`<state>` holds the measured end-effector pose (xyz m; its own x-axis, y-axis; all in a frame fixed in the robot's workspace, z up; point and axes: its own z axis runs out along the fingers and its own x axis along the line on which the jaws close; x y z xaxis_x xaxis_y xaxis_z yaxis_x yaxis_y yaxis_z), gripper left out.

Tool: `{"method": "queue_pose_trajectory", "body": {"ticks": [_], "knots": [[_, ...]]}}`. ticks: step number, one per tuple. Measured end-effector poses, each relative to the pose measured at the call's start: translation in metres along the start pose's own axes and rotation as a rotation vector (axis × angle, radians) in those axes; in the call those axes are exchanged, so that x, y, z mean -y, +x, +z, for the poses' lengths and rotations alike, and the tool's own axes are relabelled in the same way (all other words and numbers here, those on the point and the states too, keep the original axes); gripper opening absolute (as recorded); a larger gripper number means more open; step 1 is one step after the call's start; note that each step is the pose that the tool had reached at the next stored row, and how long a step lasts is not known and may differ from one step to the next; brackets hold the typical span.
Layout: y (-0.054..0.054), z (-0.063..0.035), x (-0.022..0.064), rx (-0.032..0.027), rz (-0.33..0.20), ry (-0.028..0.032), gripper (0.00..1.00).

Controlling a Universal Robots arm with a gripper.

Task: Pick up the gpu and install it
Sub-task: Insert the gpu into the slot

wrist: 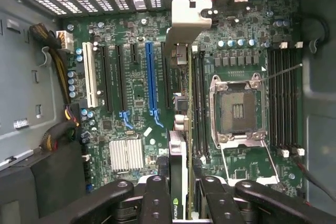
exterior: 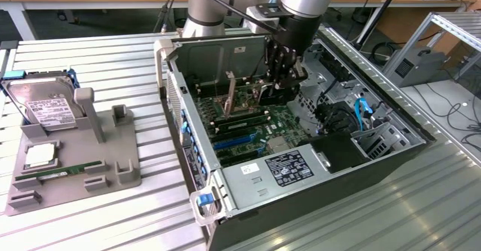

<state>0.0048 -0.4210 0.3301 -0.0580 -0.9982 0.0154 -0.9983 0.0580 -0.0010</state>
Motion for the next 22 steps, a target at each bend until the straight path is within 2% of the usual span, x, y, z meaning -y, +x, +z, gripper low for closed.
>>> {"method": "queue_pose_trajectory", "body": {"ticks": [2, 7, 12, 22], "knots": [[0.0000, 0.0000, 0.0000, 0.0001, -0.039, 0.0006, 0.27], [0.0000, 0.0000, 0.0000, 0.0000, -0.081, 0.0012, 0.27], [0.0000, 0.0000, 0.0000, 0.0001, -0.149, 0.0023, 0.27], [0.0000, 0.0000, 0.0000, 0.0002, -0.254, 0.0039, 0.27]]}}
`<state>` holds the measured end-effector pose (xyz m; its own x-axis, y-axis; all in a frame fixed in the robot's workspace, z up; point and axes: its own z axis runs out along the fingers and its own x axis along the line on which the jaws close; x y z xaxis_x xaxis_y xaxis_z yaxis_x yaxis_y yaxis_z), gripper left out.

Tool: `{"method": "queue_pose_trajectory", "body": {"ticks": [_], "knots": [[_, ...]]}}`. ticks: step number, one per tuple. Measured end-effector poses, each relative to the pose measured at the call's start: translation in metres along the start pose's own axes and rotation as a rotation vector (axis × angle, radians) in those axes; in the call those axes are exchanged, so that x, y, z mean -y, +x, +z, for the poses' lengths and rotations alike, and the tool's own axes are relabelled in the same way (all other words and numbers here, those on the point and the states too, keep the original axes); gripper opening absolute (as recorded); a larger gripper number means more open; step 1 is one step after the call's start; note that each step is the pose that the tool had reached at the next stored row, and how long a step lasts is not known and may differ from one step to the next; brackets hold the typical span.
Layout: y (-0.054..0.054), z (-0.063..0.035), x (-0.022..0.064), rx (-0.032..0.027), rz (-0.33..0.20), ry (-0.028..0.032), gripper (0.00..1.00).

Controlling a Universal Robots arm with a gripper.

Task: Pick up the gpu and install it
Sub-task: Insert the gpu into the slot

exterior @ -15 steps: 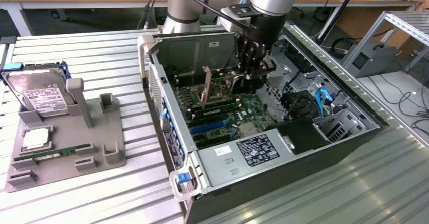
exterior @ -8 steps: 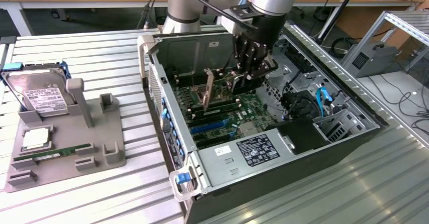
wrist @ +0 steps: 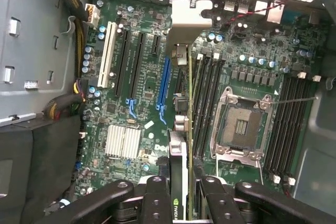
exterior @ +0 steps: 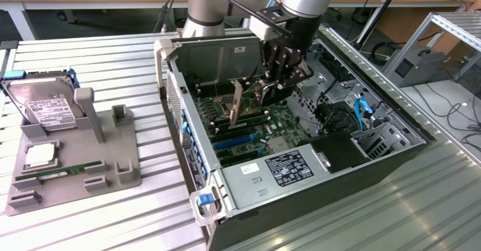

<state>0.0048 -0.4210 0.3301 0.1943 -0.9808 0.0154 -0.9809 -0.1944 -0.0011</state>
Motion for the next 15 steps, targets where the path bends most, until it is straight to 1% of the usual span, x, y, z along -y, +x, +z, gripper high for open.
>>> {"method": "queue_pose_trajectory", "body": {"ticks": [2, 7, 12, 13, 14, 15], "knots": [[0.0000, 0.0000, 0.0000, 0.0000, -0.025, 0.0004, 0.27], [0.0000, 0.0000, 0.0000, 0.0001, -0.062, 0.0010, 0.27], [0.0000, 0.0000, 0.0000, 0.0001, -0.114, 0.0018, 0.27], [0.0000, 0.0001, 0.0000, -0.0001, -0.108, 0.0016, 0.27], [0.0000, 0.0006, -0.0001, 0.0000, -0.074, 0.0011, 0.27], [0.0000, 0.0008, -0.0001, 0.0000, -0.053, 0.0008, 0.27]]}}
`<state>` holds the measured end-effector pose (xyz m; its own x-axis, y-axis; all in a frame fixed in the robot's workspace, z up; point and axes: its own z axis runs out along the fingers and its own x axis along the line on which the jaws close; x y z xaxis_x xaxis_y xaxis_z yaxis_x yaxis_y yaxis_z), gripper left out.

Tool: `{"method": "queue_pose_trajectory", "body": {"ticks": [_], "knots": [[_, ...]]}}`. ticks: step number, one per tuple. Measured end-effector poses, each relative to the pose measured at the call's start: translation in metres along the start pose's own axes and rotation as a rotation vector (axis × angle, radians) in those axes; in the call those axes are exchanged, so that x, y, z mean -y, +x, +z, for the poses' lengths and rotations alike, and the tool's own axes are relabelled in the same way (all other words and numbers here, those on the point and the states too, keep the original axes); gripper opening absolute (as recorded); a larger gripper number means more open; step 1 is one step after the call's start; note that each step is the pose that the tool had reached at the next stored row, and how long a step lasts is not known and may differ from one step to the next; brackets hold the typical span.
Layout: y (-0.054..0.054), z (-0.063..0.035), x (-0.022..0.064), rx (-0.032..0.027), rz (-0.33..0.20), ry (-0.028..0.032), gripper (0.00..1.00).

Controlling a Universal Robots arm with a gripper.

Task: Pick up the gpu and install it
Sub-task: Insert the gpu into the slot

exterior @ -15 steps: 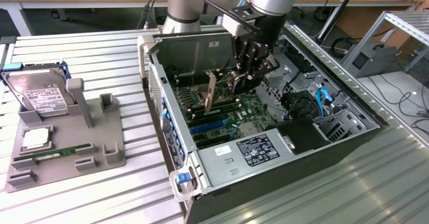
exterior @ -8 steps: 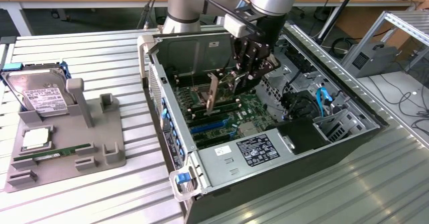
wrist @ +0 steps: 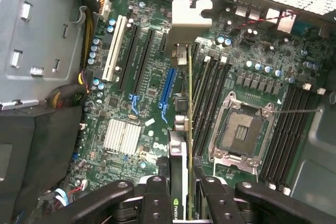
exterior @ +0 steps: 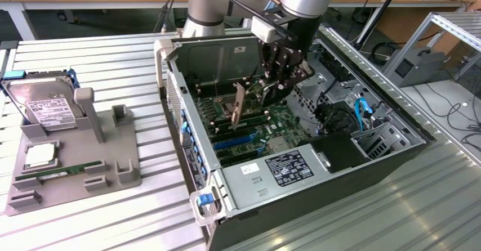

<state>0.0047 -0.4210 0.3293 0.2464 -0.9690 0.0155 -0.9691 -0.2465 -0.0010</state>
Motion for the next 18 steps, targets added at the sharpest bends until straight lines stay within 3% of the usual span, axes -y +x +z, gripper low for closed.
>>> {"method": "queue_pose_trajectory", "body": {"ticks": [5, 8, 15, 18], "knots": [[0.0000, 0.0011, 0.0000, -0.0001, 0.111, -0.0017, 0.27], [0.0000, 0.0016, 0.0000, -0.0002, 0.204, -0.0031, 0.27], [0.0000, 0.0016, 0.0000, -0.0001, 0.215, -0.0033, 0.27], [0.0000, 0.0017, 0.0000, 0.0018, 0.250, -0.0037, 0.27]]}}
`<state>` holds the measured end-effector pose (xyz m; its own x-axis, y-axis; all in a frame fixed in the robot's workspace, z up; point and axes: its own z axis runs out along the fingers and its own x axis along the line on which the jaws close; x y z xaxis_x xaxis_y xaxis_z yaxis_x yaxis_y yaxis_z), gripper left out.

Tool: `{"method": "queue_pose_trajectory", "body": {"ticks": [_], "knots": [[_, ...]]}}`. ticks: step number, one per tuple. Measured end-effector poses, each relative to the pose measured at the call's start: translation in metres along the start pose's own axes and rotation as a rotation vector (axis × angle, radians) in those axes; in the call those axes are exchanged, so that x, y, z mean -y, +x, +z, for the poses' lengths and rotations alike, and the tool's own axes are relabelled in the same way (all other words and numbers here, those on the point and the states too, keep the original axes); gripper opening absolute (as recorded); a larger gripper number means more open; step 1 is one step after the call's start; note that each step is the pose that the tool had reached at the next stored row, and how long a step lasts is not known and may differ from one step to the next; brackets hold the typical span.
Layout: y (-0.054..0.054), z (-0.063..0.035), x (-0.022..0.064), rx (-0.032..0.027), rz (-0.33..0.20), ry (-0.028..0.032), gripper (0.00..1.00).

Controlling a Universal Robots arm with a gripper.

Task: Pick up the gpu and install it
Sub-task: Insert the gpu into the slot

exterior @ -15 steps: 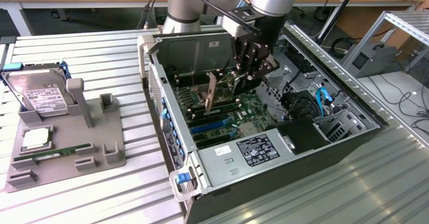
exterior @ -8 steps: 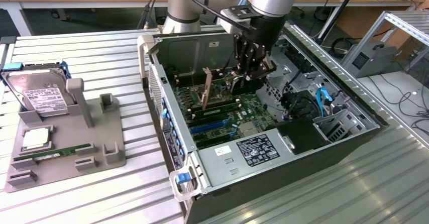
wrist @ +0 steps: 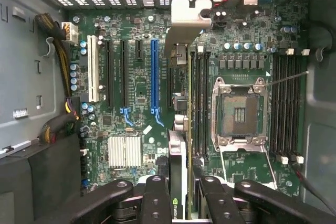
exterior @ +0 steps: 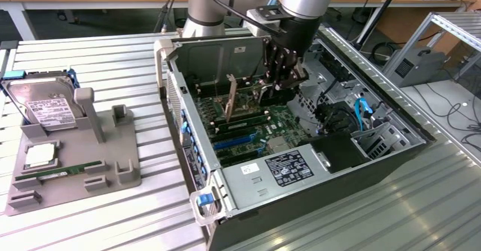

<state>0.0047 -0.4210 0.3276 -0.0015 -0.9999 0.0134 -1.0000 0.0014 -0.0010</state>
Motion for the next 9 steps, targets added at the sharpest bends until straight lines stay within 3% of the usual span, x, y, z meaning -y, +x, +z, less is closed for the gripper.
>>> {"method": "queue_pose_trajectory", "body": {"ticks": [1, 2, 3, 9], "knots": [[0.0001, 0.0001, 0.0001, 0.0156, 0.000, 0.0000, 0.27], [0.0004, 0.0000, 0.0000, 0.0397, 0.000, 0.0000, 0.27], [0.0007, 0.0000, -0.0001, 0.0601, 0.001, 0.0000, 0.27], [0.0008, 0.0000, 0.0000, 0.0608, 0.001, 0.0000, 0.27]]}}
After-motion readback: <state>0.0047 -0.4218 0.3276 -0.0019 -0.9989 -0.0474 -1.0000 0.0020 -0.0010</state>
